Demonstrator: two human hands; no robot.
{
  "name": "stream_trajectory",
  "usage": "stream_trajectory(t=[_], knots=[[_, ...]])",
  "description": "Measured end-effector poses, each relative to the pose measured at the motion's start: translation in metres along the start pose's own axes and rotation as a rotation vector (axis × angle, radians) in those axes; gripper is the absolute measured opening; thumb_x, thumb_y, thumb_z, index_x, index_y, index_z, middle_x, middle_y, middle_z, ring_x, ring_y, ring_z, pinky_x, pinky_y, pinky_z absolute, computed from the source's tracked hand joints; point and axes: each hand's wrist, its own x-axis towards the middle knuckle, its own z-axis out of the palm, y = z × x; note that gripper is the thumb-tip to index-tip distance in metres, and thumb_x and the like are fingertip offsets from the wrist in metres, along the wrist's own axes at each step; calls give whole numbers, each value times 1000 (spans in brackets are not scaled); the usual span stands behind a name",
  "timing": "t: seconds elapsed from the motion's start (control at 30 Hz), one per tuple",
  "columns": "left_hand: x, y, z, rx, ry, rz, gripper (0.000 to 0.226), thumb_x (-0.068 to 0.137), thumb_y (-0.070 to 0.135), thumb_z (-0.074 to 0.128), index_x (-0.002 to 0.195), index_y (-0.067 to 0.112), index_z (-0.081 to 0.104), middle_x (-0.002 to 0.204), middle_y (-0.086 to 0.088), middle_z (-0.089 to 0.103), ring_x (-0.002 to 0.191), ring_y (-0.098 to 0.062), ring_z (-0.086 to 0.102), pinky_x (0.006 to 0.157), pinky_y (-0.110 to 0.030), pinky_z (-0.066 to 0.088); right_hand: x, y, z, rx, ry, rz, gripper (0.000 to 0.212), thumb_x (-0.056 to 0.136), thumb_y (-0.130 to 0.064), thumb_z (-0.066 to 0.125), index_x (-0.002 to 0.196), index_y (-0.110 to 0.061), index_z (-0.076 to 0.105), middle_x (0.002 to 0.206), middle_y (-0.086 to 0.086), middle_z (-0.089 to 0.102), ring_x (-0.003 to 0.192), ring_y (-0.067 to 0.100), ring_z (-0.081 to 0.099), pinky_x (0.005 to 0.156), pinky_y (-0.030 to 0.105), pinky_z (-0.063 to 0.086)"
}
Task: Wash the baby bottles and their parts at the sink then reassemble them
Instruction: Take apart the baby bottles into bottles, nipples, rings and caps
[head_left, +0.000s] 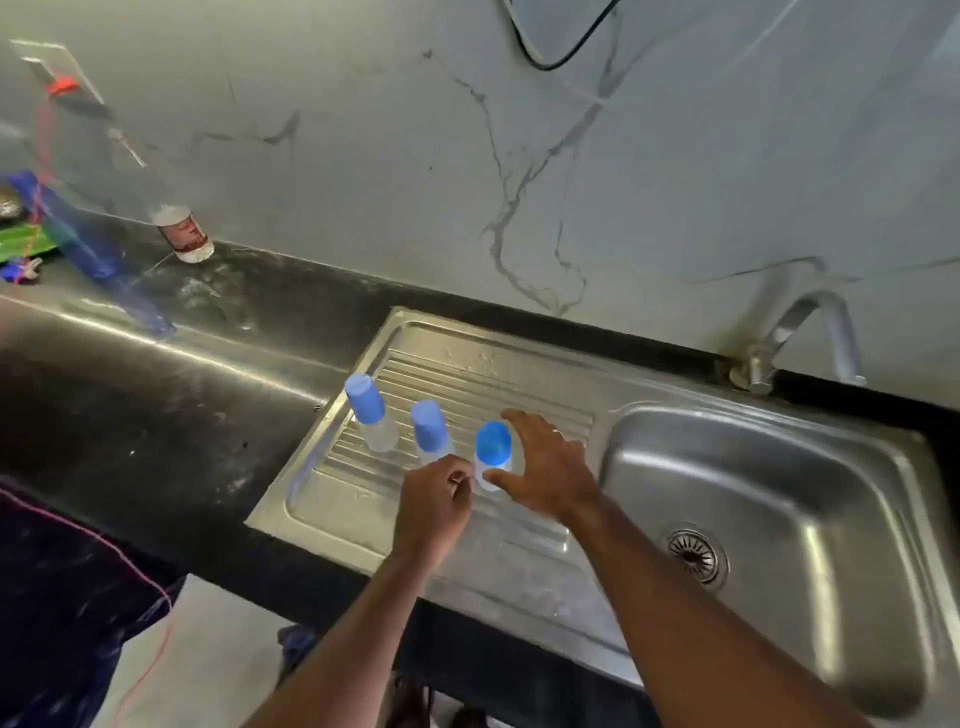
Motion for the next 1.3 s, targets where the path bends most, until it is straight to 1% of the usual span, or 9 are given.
stream_trajectory(t=[0.17,0.27,0.47,0.63,0.73,0.83,0.97,1.1,1.3], knots=[[-10,-9,15,-72,-30,-46,17,84,-1,68,85,15,73,75,8,71,69,-5,68,67,-36,59,15,6,18,54,90,-24,58,88,-50,69,139,-33,48,140,-12,53,125,19,53,102,44,37],[-11,-5,26,-137,-4,-47,20,85,-2,66,87,16,73,76,14,70,72,-2,68,70,-27,58,17,19,15,290,198,1,47,83,-47,76,123,-32,56,118,-16,62,106,11,61,99,45,46],[16,36,85,-269,68,91,19,82,10,76,98,18,69,88,10,68,75,-6,64,65,-16,48,-13,92,-19,555,424,78,43,78,-35,85,113,-32,61,101,-20,66,93,0,63,78,12,50],[26,76,163,-343,-125,286,65,70,46,76,126,18,61,117,10,62,105,-2,58,90,-11,42,-44,180,-26,685,596,163,35,79,-17,86,106,-25,66,93,-11,72,81,2,68,67,13,50],[31,87,207,-302,-269,387,80,64,51,85,132,17,59,128,10,61,116,-7,58,101,-24,44,-52,217,-24,755,667,155,31,81,-13,84,103,-26,67,90,-8,74,81,4,69,71,16,52],[39,92,238,-325,-327,420,77,59,46,91,124,15,64,116,9,67,104,-5,62,93,-25,49,-57,244,-15,847,746,154,31,82,-12,83,107,-21,67,95,-2,75,88,9,71,76,22,56],[47,102,256,-332,-389,540,61,67,40,90,119,19,66,105,16,66,98,-2,63,87,-20,49,-60,260,-7,977,781,177,40,81,-24,80,117,-15,66,102,7,74,95,23,72,82,44,61],[36,105,267,-379,-400,555,44,80,33,79,119,19,64,102,11,71,94,-4,68,84,-26,54,-64,269,-17,957,735,173,30,86,-11,78,113,-8,65,94,9,75,79,20,71,70,37,59],[36,106,263,-262,-388,564,48,68,57,84,102,26,69,82,15,68,75,-2,65,66,-21,50,-74,266,-12,921,658,203,28,86,-27,79,108,-15,66,90,4,75,67,15,70,65,34,57]])
